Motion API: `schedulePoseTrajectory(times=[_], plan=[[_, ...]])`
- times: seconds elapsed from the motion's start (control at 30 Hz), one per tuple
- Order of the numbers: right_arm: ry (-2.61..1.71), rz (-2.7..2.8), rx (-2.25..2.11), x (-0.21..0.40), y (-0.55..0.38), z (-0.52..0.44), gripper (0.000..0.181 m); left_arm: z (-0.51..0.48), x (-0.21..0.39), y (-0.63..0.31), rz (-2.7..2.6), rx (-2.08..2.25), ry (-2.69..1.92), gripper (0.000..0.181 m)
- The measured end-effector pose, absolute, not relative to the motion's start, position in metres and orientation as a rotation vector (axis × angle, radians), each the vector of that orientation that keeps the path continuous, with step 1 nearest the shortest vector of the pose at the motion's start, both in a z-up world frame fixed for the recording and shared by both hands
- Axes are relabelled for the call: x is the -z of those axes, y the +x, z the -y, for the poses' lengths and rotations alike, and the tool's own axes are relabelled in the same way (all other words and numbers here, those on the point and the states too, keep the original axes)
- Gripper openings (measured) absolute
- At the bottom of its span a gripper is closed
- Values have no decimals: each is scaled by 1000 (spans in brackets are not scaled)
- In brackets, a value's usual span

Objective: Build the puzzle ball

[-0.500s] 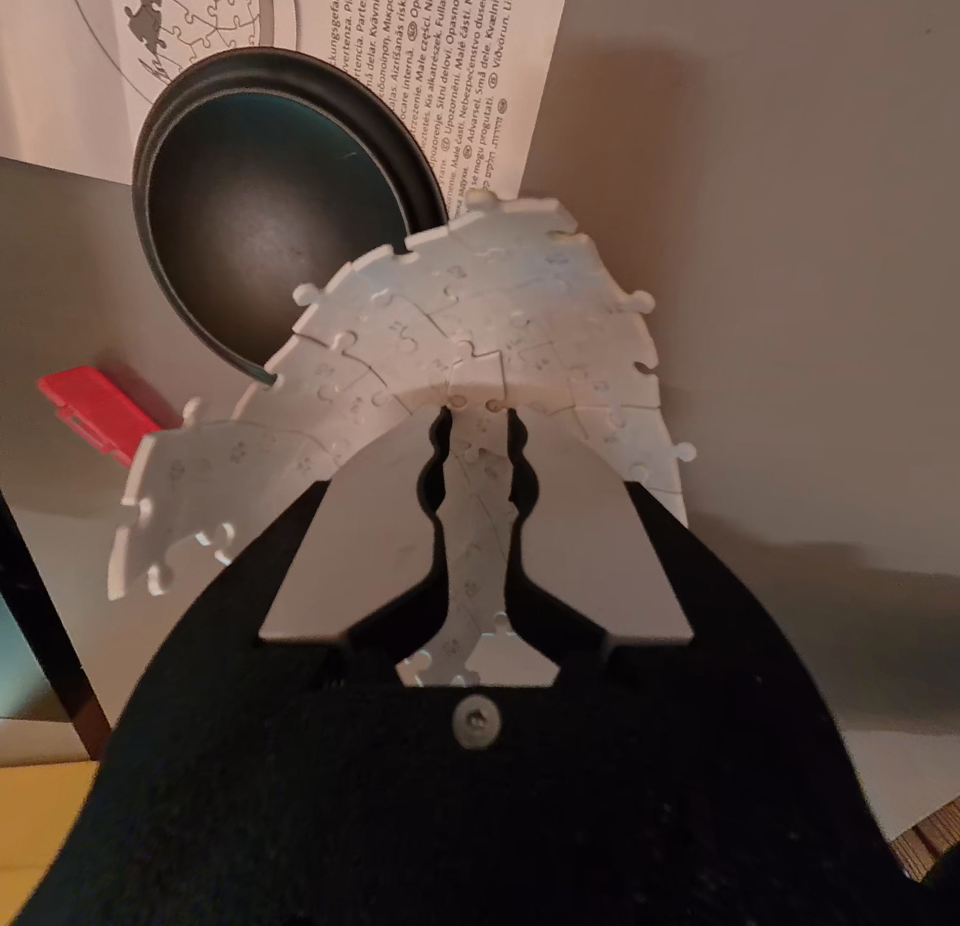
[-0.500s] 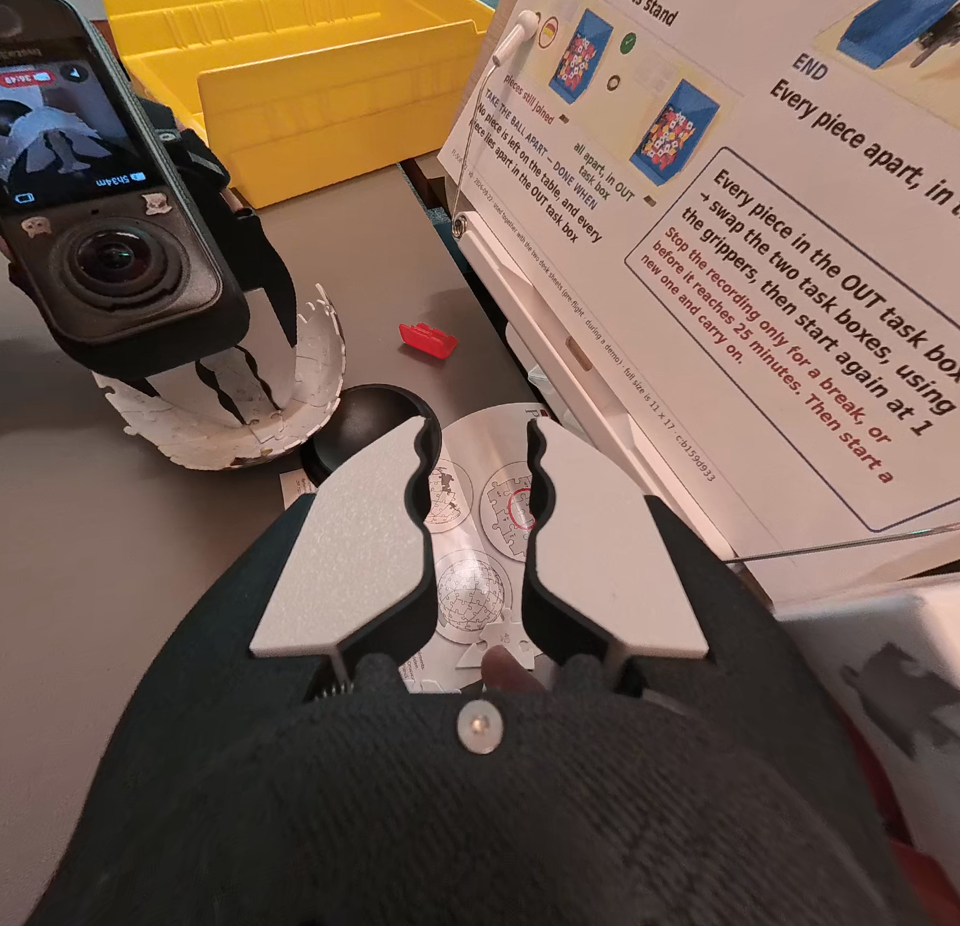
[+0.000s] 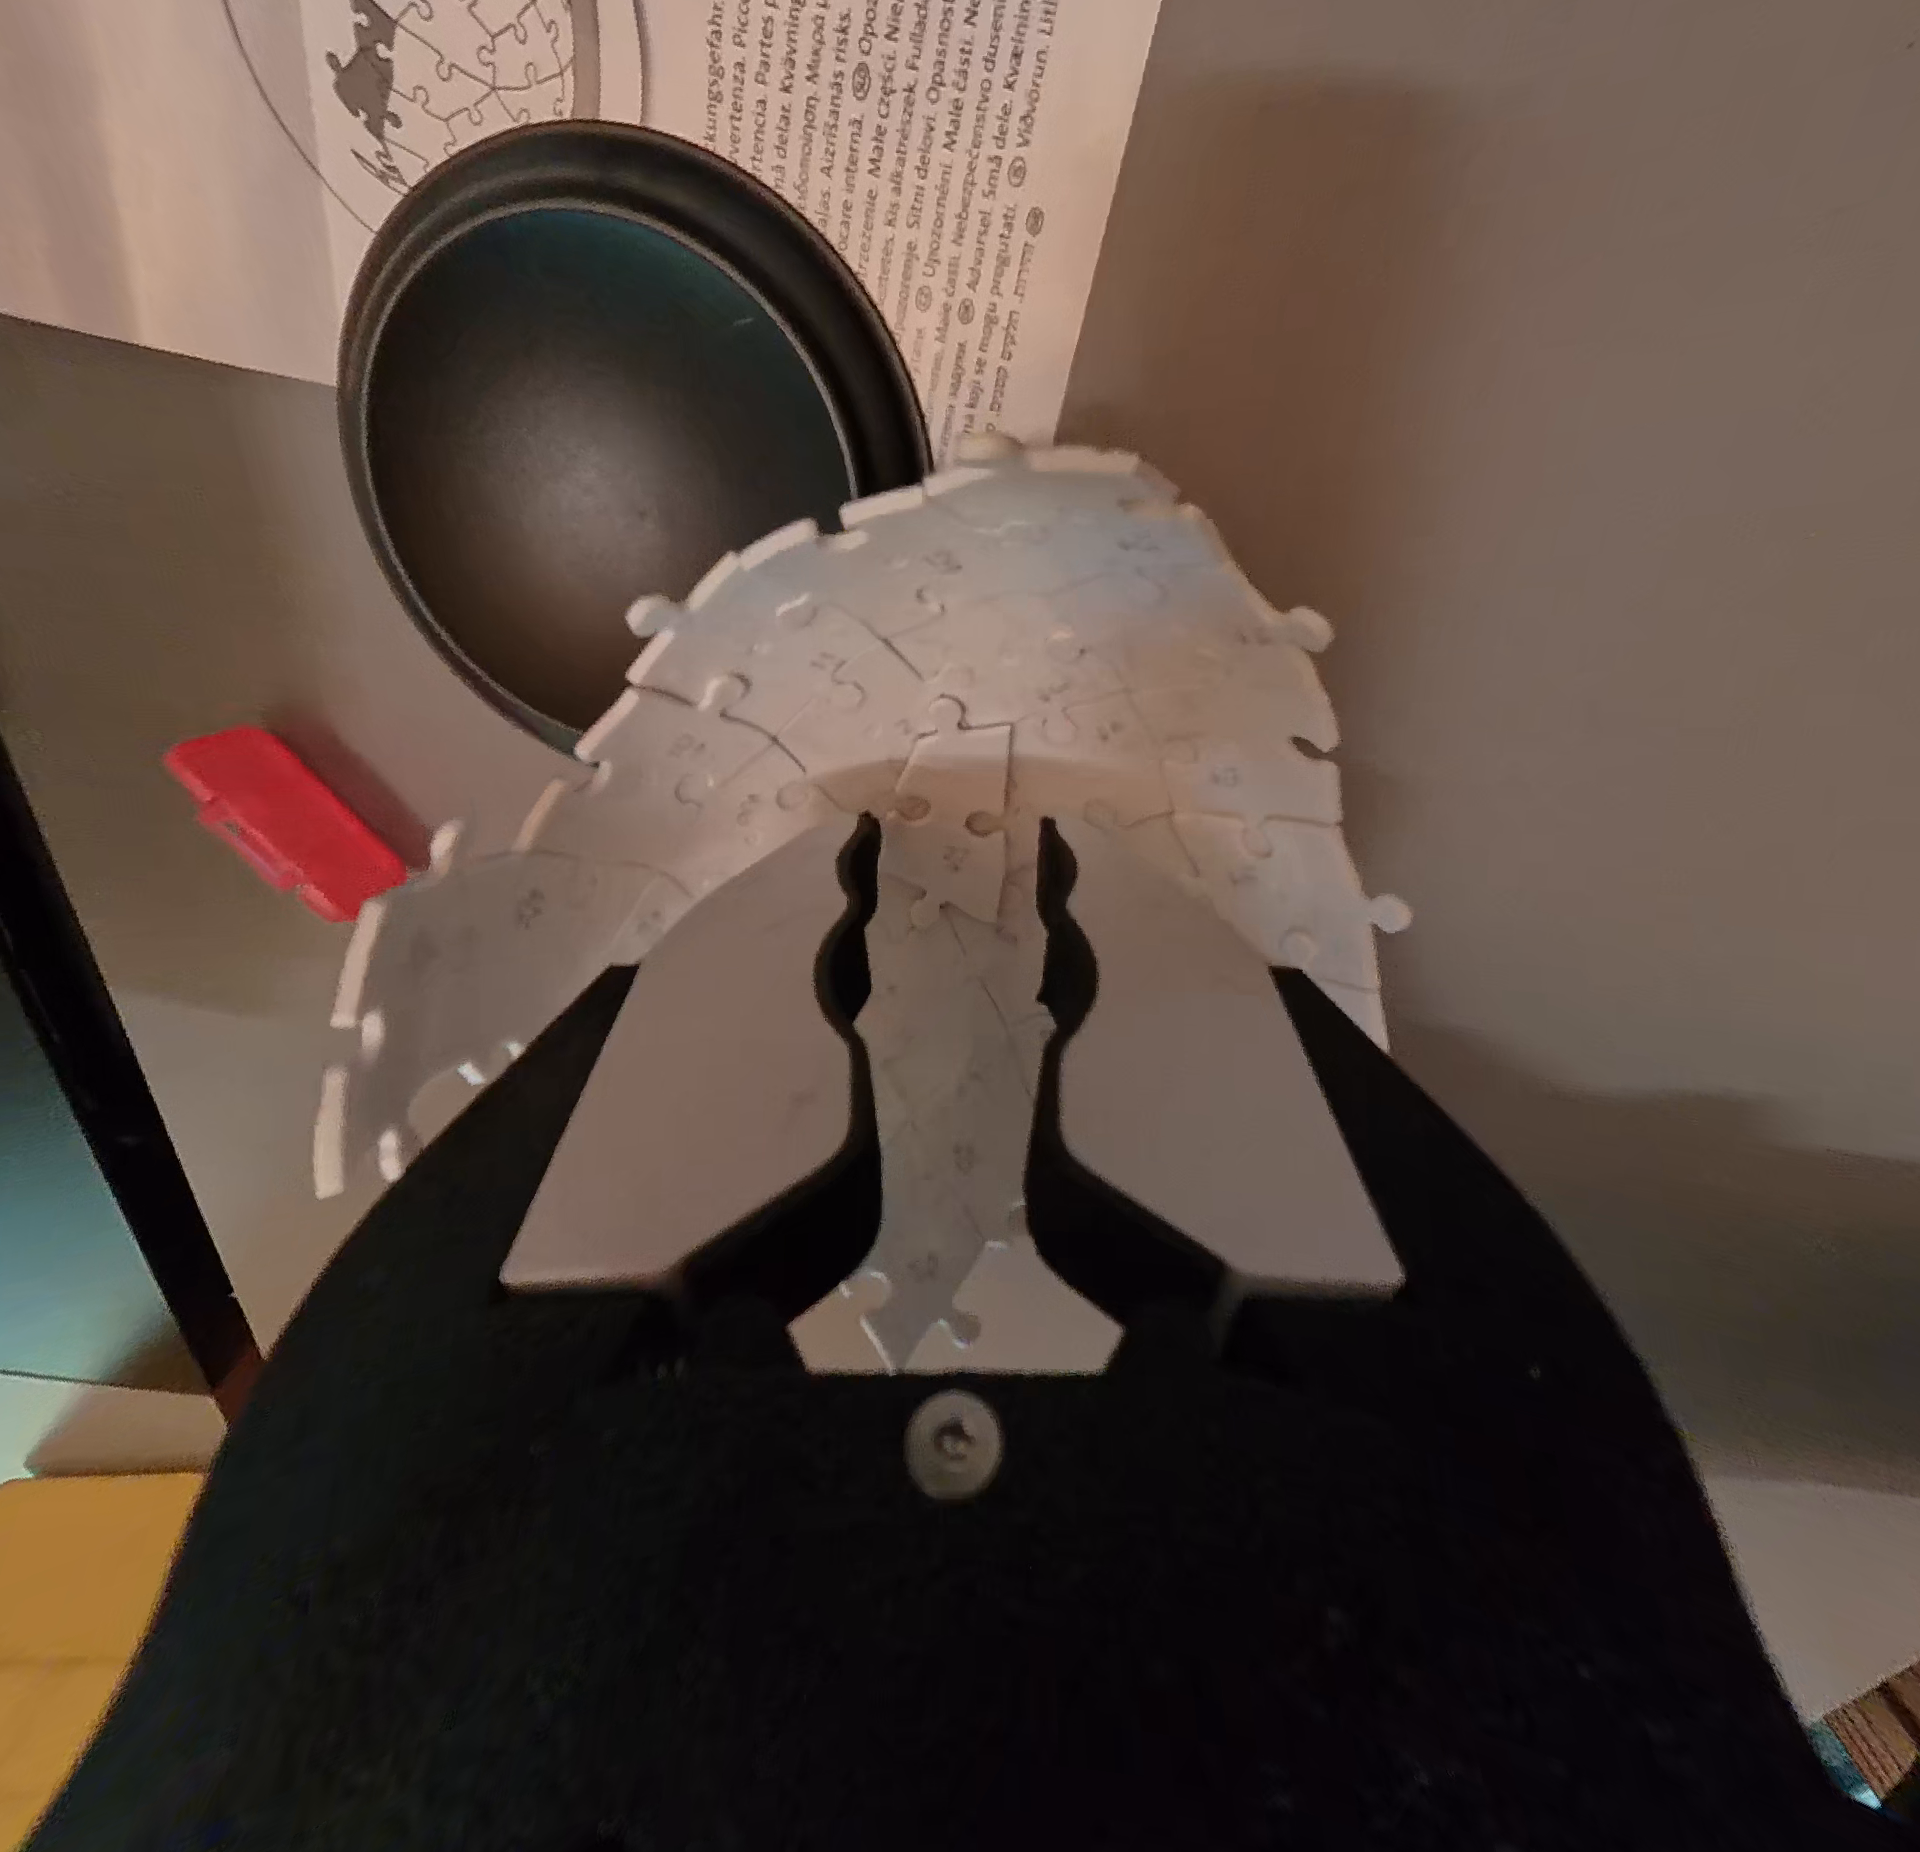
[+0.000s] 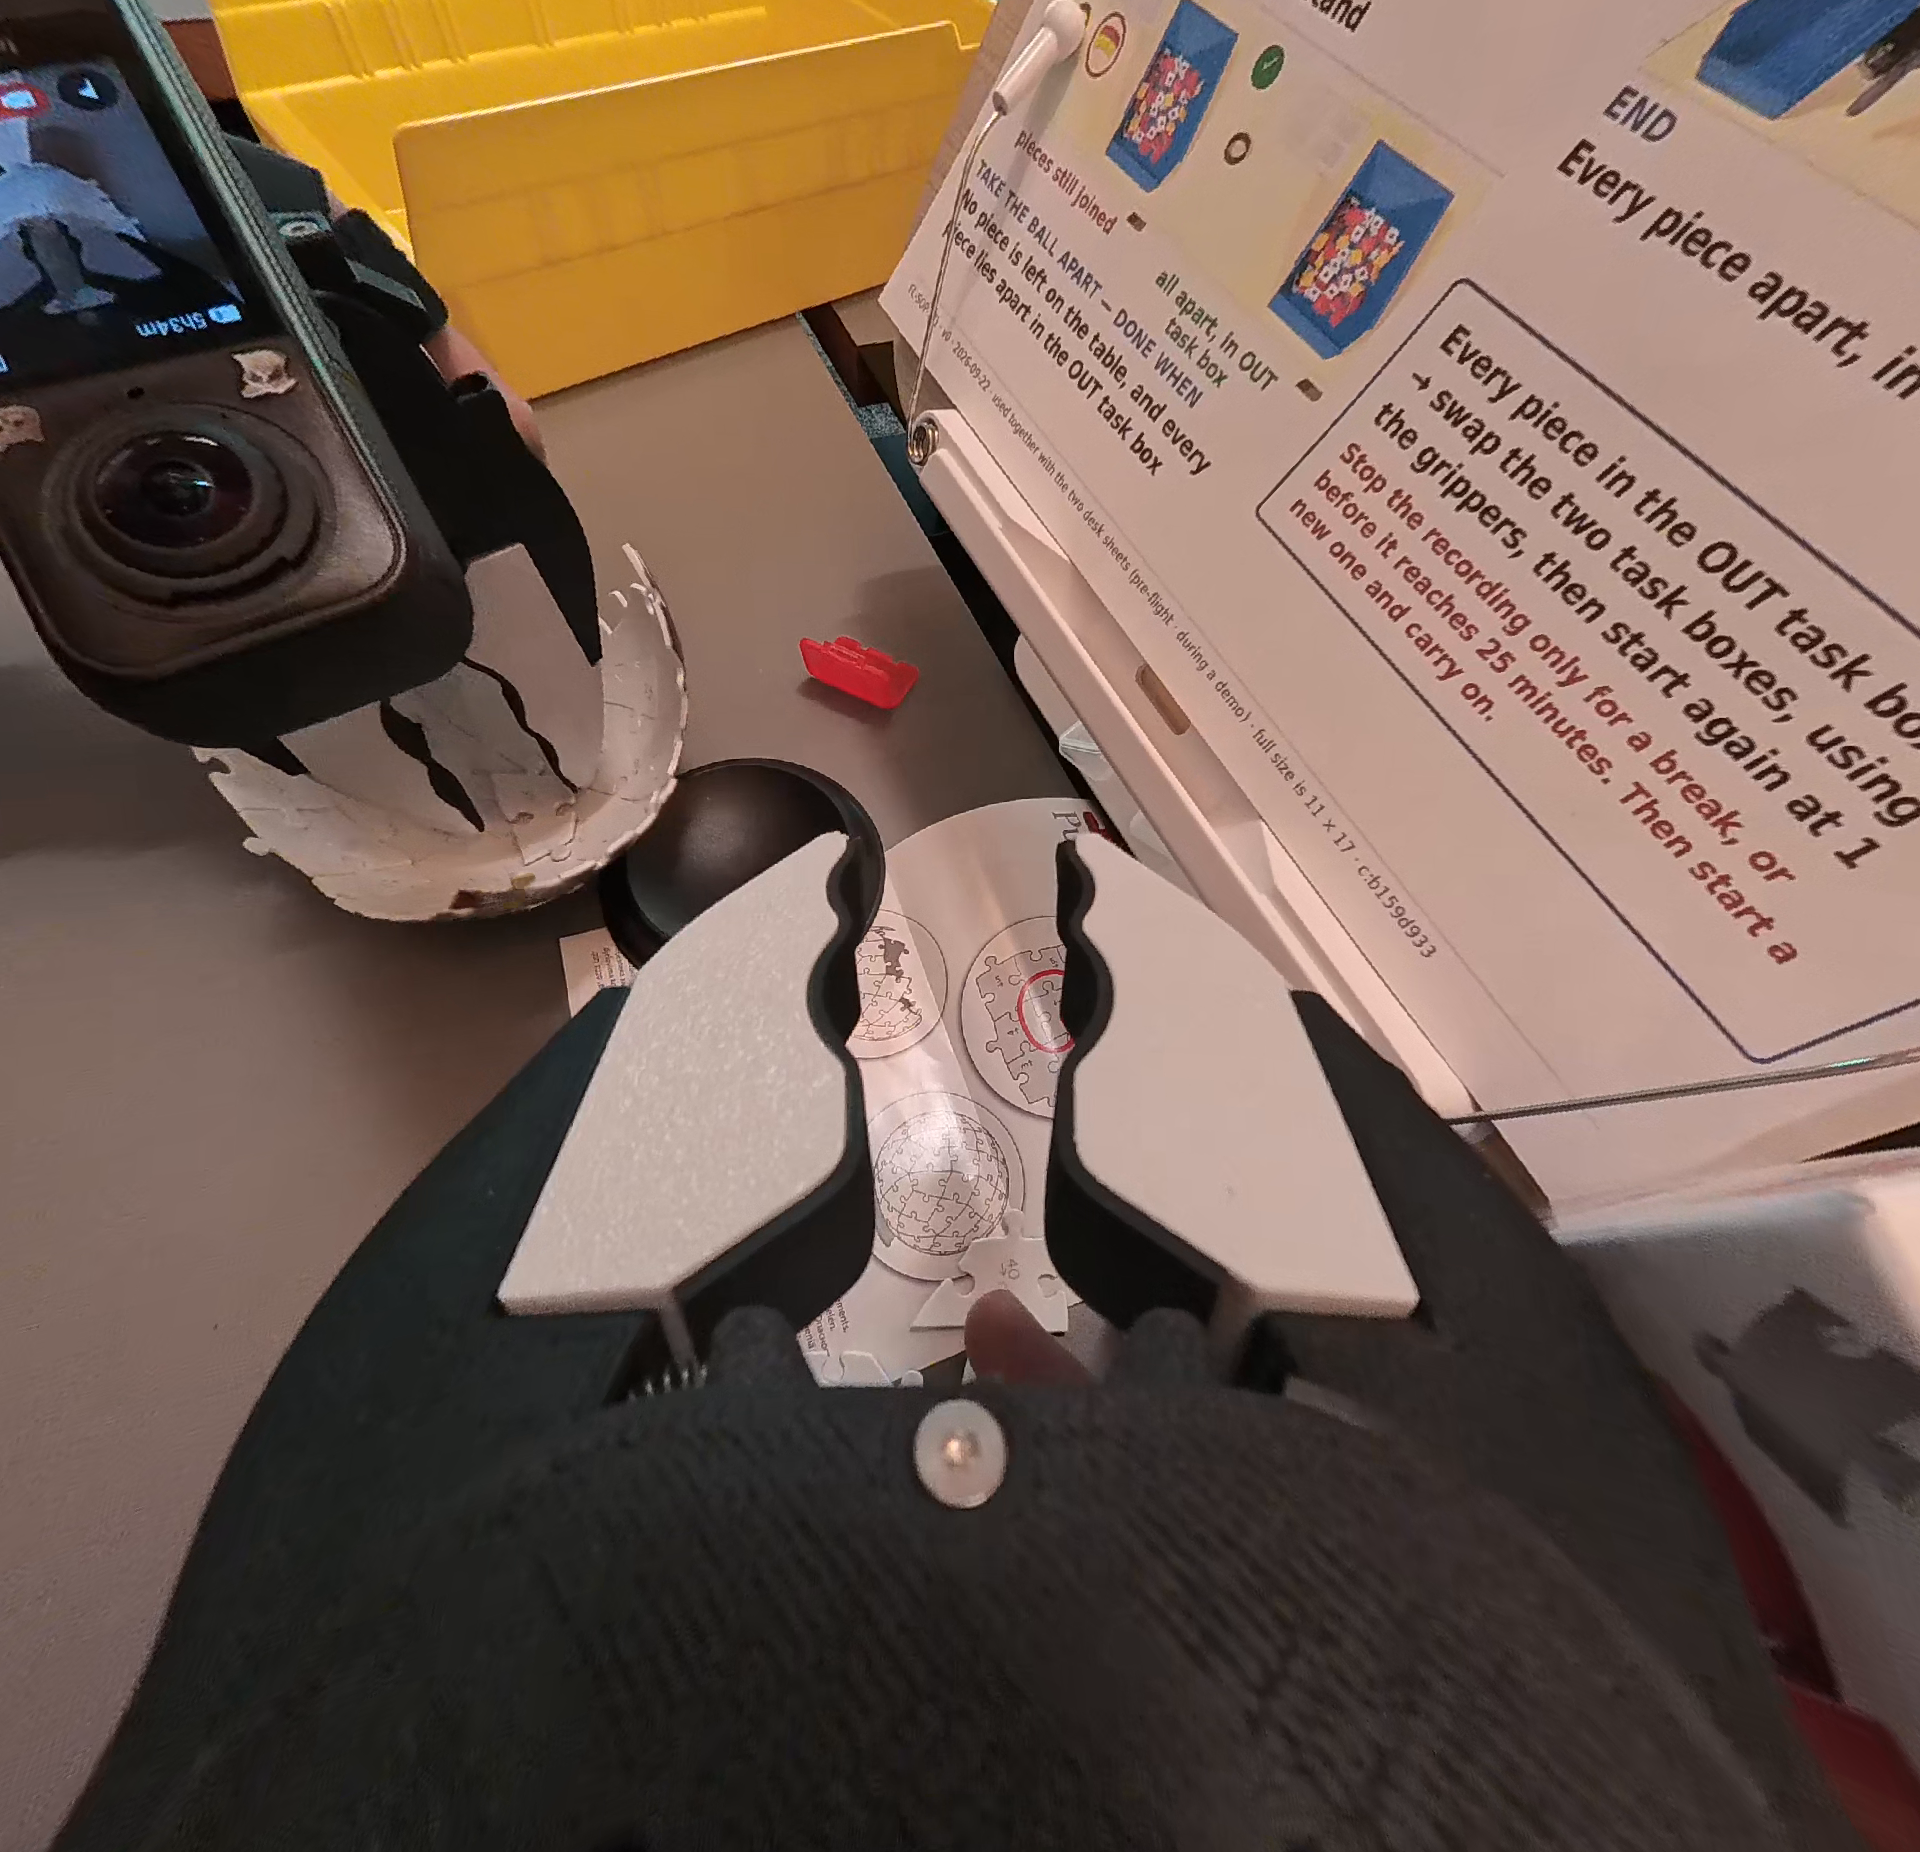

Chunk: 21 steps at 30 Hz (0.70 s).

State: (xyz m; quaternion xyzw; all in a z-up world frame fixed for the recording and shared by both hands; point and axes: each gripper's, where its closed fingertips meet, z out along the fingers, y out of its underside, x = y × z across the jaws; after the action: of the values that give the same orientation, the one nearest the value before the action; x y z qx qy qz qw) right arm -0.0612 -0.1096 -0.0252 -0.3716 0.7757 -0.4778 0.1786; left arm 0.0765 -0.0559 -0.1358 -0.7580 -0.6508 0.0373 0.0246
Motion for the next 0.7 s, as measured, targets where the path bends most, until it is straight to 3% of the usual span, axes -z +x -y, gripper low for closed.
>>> schedulePoseTrajectory(times=[0.03,0.7], plan=[[-1052,-2194,1350,26,-61,110,36,56,136,76,2014,-120,-2343,28],[-1064,-2201,1333,28,-61,109,37,51,140,80,2061,-72,-2298,20]])
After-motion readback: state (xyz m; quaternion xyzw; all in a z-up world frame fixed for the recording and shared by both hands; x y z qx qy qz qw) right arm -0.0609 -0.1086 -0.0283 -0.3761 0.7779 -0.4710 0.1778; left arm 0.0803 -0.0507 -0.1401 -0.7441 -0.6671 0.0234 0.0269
